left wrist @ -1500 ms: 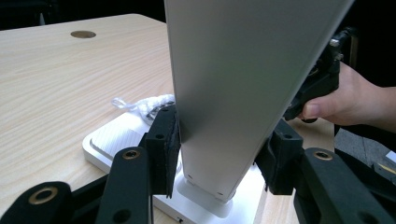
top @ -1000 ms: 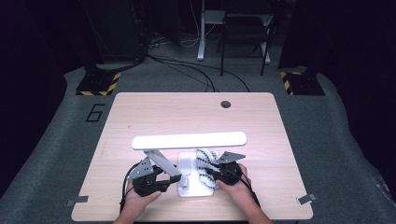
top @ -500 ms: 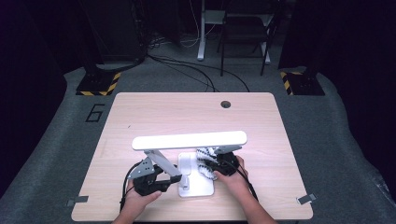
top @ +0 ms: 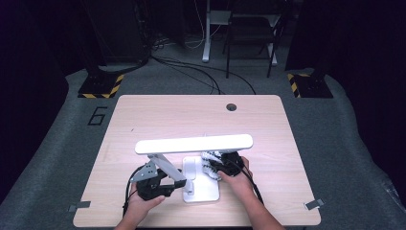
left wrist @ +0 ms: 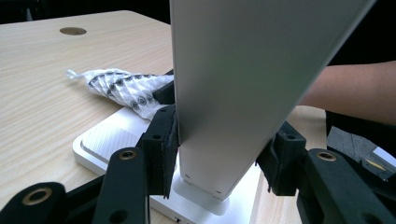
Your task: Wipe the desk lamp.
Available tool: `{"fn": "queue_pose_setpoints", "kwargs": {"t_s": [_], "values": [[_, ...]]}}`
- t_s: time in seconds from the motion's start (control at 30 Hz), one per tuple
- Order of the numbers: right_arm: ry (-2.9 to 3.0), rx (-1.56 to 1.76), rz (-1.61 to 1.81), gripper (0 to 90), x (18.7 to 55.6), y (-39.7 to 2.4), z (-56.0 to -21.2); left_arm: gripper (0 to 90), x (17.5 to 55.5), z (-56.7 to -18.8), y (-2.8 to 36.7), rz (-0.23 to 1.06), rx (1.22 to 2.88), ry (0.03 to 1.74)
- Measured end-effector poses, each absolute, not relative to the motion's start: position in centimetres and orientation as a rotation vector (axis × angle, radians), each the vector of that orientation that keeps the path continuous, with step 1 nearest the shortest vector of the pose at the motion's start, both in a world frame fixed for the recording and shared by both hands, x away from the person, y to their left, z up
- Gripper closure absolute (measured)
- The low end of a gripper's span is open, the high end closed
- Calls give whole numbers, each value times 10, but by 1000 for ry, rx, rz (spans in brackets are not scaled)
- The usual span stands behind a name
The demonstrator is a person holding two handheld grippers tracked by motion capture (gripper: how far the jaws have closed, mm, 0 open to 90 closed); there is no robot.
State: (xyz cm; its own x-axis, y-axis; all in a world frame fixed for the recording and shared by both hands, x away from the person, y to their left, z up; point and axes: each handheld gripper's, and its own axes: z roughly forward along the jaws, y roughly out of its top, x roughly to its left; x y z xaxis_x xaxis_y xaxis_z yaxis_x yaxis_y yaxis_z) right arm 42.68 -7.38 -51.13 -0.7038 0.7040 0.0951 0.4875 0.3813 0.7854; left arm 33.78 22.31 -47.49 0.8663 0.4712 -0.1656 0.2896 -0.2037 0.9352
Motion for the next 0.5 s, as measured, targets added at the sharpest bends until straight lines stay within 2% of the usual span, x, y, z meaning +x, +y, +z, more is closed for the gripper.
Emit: {"fn": "queue_pose_setpoints", "kwargs": {"t_s": [0.23,0.5], "values": [[2382,1059,1220,719,426,-73,-511,482,340,-458,231,191,1778,558],[2379,1063,1211,712,426,-73,-510,511,345,-445,234,155,1773,501]]}}
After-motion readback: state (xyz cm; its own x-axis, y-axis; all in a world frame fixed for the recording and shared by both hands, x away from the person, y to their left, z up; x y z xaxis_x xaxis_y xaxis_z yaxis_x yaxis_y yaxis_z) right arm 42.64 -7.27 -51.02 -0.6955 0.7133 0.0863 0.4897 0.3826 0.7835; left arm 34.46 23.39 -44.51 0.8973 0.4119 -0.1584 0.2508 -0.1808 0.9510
